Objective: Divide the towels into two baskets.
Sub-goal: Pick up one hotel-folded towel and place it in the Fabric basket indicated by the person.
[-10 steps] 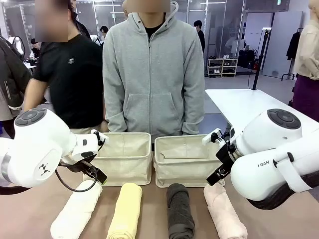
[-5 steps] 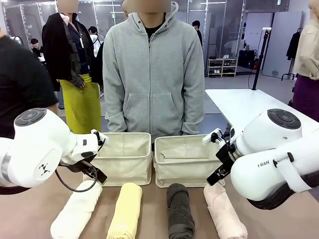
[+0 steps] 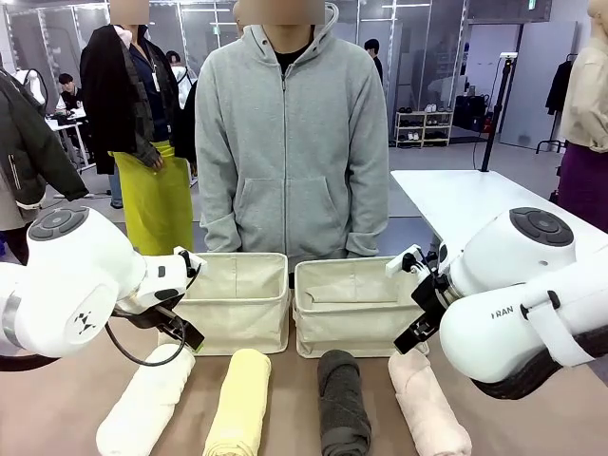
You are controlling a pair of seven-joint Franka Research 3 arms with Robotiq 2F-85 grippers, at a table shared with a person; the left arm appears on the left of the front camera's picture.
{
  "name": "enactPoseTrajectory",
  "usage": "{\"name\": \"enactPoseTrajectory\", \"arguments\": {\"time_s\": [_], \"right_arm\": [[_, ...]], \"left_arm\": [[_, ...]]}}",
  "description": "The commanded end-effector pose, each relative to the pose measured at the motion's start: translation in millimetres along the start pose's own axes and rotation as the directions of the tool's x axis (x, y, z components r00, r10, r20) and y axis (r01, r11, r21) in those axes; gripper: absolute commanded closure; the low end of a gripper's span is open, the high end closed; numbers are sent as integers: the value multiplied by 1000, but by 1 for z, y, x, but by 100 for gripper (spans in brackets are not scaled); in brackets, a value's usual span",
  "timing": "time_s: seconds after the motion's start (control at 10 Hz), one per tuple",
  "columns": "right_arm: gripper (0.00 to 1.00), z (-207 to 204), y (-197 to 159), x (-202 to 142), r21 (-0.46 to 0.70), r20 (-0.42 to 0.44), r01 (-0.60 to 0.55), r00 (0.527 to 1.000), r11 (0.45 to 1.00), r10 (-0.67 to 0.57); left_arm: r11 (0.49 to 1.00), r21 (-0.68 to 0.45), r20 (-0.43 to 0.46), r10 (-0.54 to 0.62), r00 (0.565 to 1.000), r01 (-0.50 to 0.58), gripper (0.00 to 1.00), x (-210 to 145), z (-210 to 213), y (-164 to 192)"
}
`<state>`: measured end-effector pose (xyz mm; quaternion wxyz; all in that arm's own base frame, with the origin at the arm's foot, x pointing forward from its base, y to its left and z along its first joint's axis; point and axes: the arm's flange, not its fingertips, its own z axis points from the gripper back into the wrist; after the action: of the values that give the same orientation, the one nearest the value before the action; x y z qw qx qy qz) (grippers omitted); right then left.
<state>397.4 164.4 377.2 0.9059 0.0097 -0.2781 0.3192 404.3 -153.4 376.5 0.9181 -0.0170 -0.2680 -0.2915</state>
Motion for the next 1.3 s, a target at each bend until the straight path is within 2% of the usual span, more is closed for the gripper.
{"name": "enactPoseTrajectory", "arguments": {"time_s": [0.0, 0.2, 0.3, 0.4, 0.6, 0.7, 0.8, 1.0, 1.2], "right_arm": [[0, 33, -10, 15, 64, -25, 22, 999, 998, -20], [0, 57, -29, 23, 186, -27, 85, 996, 979, -81], [0, 68, -38, 24, 260, -30, 114, 993, 959, -110], [0, 76, -45, 24, 391, -18, 155, 987, 907, -161], [0, 93, -74, 9, 641, -13, 226, 959, 733, -284], [0, 106, -95, -7, 751, -1, 247, 928, 612, -373], [0, 118, -117, -26, 812, 10, 266, 884, 519, -468], [0, 144, -157, -75, 844, 30, 314, 782, 435, -623], [0, 163, -195, -126, 832, 30, 388, 681, 396, -731]], "left_arm": [[993, -114, -32, 27, 999, -30, 0, 13, 28, 16], [967, -246, -43, 63, 997, -72, 0, 15, 52, 32], [935, -340, -43, 90, 995, -99, 0, 15, 63, 40], [875, -460, -23, 155, 988, -148, 0, 12, 72, 54], [717, -667, 11, 281, 960, -202, 0, -6, 86, 86], [637, -738, 38, 368, 929, -222, 0, -24, 97, 109], [573, -786, 62, 447, 892, -232, 0, -43, 111, 128], [498, -821, 99, 607, 788, -280, 0, -91, 131, 164], [467, -814, 120, 718, 686, -346, 0, -144, 146, 194]]}}
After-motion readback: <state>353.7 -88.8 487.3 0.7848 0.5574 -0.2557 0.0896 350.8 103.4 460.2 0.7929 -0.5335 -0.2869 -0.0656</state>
